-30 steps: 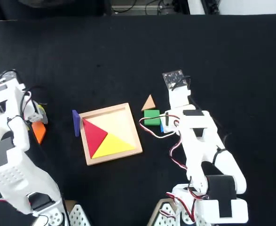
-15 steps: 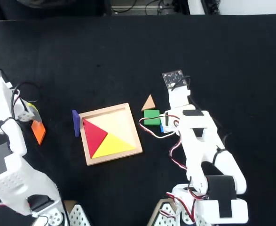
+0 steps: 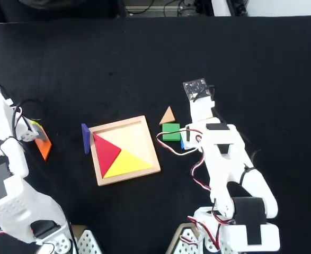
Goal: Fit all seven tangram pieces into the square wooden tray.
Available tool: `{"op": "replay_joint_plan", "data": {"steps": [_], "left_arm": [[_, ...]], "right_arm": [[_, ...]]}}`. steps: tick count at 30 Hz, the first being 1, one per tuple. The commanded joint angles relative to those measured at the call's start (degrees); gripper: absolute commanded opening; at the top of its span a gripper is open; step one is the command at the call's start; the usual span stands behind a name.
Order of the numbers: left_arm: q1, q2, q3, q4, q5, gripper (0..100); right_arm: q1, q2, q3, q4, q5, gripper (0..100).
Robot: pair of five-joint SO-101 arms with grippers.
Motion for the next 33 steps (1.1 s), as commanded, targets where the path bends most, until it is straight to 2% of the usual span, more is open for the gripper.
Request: {"op": "replay_joint_plan", "data": {"steps": [1,7,17,23,29,33], "left_arm": [[0.9,-1.2,0.2,-1.7,0.4,23],[5.7,3.7,-1.8,-1.1,0.8,18],[5.5,14.3,-15.2,8.4,2.3,18],[5.9,16.6,-17.9,10.2,3.4,17],[5.9,16.5,-17.7,10.4,4.0,5],[6.0,16.5,-19.0,14.8,3.6,3]], "right_arm": [[-1.1,0.4,-2.0,0.6,0.4,1.2],[-1.1,0.4,-1.9,0.6,0.4,1.2],[-1.1,0.2,-1.4,0.4,0.4,1.2],[-1.1,0.2,-1.4,0.4,0.4,1.2],[-1.1,0.2,-1.4,0.4,0.4,1.2],[-1.1,0.2,-1.4,0.4,0.4,1.2]]}}
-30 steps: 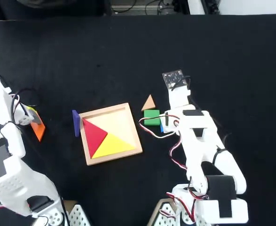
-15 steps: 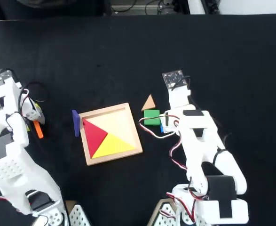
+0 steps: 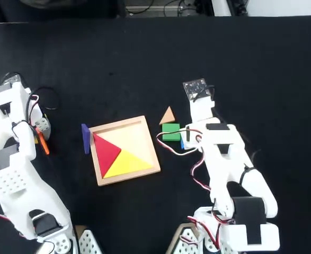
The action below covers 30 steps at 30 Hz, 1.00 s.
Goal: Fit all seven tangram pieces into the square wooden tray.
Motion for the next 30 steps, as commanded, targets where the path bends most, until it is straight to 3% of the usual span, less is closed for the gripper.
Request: {"op": "replay_joint_plan", "data": {"steps": [1,8,11,19,22,27,30], "left_arm": [[-0.4,0.3,-1.6,4.9,0.4,3],[4.3,-4.8,-19.5,25.2,0.3,3],[9.6,-11.9,-21.3,25.4,1.4,3],[28.4,-25.3,-14.0,25.4,14.5,3],[33.7,-24.4,-13.9,25.1,16.2,3],[40.5,-17.1,-13.7,21.4,16.7,3],[42.7,-11.0,-13.7,19.2,20.7,3]], "right_arm": [[-1.1,0.2,-1.4,0.3,0.4,1.2],[-1.1,0.2,-1.5,0.3,0.4,1.2],[-1.0,0.1,-1.4,0.3,0.4,1.2],[0.8,-0.2,-1.5,0.3,0.0,1.2],[3.4,-0.9,-2.0,0.3,-0.3,1.2],[11.5,-3.8,-1.6,-2.8,-6.7,1.2],[16.3,-4.1,-1.6,-5.1,-9.8,1.2]]}}
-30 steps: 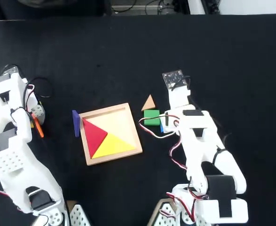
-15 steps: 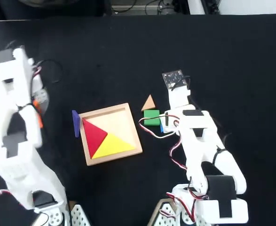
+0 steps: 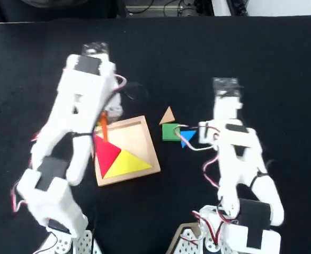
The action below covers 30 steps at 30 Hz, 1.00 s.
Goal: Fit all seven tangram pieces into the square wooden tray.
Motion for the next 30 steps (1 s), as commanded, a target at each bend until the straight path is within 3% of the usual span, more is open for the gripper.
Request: {"op": "replay_joint_plan", "data": {"steps": [1,8,15,25,30], "left_arm": [[2.9,4.9,-0.8,-2.6,4.5,3],[9.7,9.5,1.9,-8.9,14.2,3],[13.3,9.1,11.0,-22.5,20.6,3],[14.4,9.3,12.6,-22.8,20.3,3],[15.8,9.2,12.1,-20.2,20.5,16]], "right_arm": [[5.5,-2.3,-1.7,-3.0,-3.9,1.2],[6.9,-2.2,-0.1,-7.4,-6.0,1.2],[6.9,-2.2,0.0,-7.6,-5.9,1.2],[5.2,-2.2,0.0,-7.6,-5.6,1.2],[5.0,-2.2,0.0,-7.6,-5.6,1.2]]}}
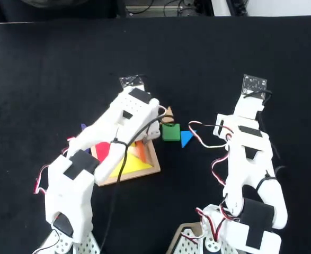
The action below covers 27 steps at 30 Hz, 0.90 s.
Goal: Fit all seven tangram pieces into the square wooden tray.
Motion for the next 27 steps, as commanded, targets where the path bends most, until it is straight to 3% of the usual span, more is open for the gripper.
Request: {"op": "replay_joint_plan", "data": {"steps": [1,12,20,27], "left_arm": [[0.7,-0.8,-0.9,1.3,0.4,18],[0.7,-1.1,-1.9,1.7,0.0,19],[0.8,-1.1,-7.5,6.4,0.0,19],[3.9,-1.1,-8.0,6.4,0.1,19]], "right_arm": [[-1.1,-2.2,-0.1,-1.0,-0.2,1.2],[-1.1,-2.2,-0.1,-1.0,-0.2,1.2],[-1.1,-2.2,-0.1,-1.0,-0.2,1.2],[-1.2,-2.2,-0.1,-1.0,-0.2,1.2]]}}
